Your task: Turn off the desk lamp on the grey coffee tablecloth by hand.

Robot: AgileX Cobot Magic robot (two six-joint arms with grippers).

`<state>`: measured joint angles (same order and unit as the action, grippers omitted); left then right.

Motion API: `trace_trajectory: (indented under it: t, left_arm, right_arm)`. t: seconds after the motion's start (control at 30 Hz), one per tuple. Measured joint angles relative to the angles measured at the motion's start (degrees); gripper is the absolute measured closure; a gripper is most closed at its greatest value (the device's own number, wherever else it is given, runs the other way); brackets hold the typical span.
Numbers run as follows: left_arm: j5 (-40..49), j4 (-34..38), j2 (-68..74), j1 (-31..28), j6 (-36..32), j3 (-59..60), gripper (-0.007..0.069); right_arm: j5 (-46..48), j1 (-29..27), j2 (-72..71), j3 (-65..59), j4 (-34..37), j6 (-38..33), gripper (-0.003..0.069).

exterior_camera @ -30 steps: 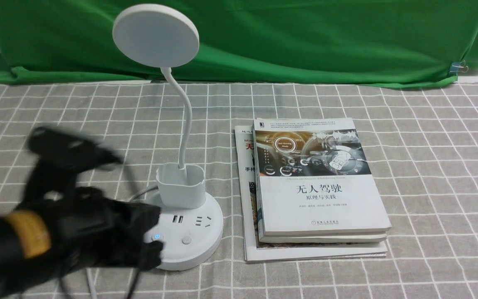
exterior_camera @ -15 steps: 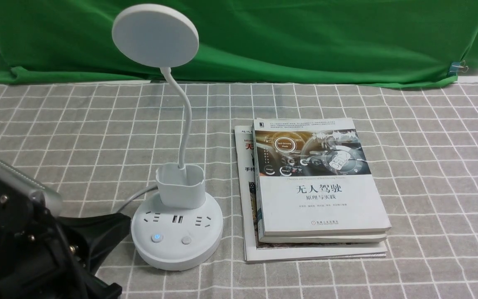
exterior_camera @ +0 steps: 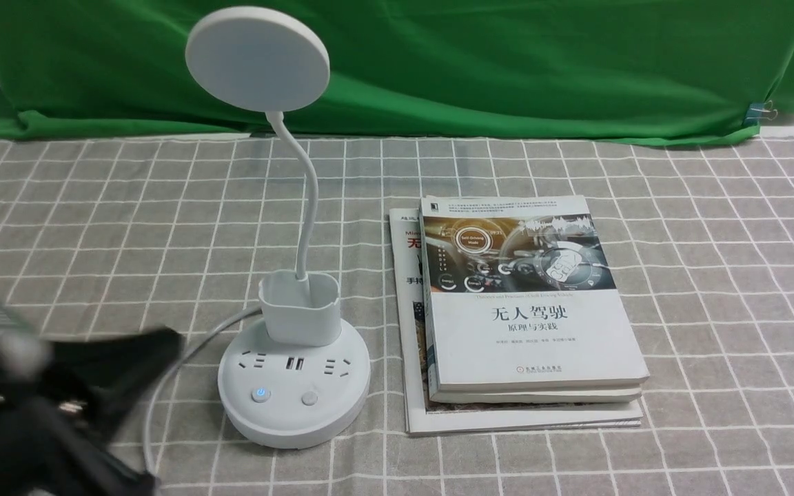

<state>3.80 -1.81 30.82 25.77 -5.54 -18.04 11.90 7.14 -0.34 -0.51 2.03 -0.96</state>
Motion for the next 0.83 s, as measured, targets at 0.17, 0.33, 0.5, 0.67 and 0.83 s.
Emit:
trace_trajectory:
  t: [0.17, 0.33, 0.5, 0.67, 0.83]
  left_arm:
    - [-3.8, 4.4, -10.2, -10.8, -5.0, 5.6, 0.0626]
    - [-3.8, 7.7, -23.3, -22.9, -6.7, 15.2, 0.0626]
    - [1.8, 8.2, -30.4, -28.3, -3.8, 18.3, 0.0626]
    - [8.5, 7.4, -30.9, -30.4, -2.4, 18.4, 0.0626]
    - [9.3, 7.3, -30.9, -28.3, -2.3, 18.4, 0.0626]
  right_arm:
    - [0.0, 0.0, 0.0, 0.0, 0.0, 0.0, 0.0623]
    - [0.0, 0.0, 0.0, 0.0, 0.0, 0.0, 0.0623]
    - [0.0, 0.0, 0.0, 0.0, 0.0, 0.0, 0.0623]
    - [0.0, 0.0, 0.0, 0.0, 0.0, 0.0, 0.0623]
    - [0.0, 0.0, 0.0, 0.0, 0.0, 0.0, 0.0623]
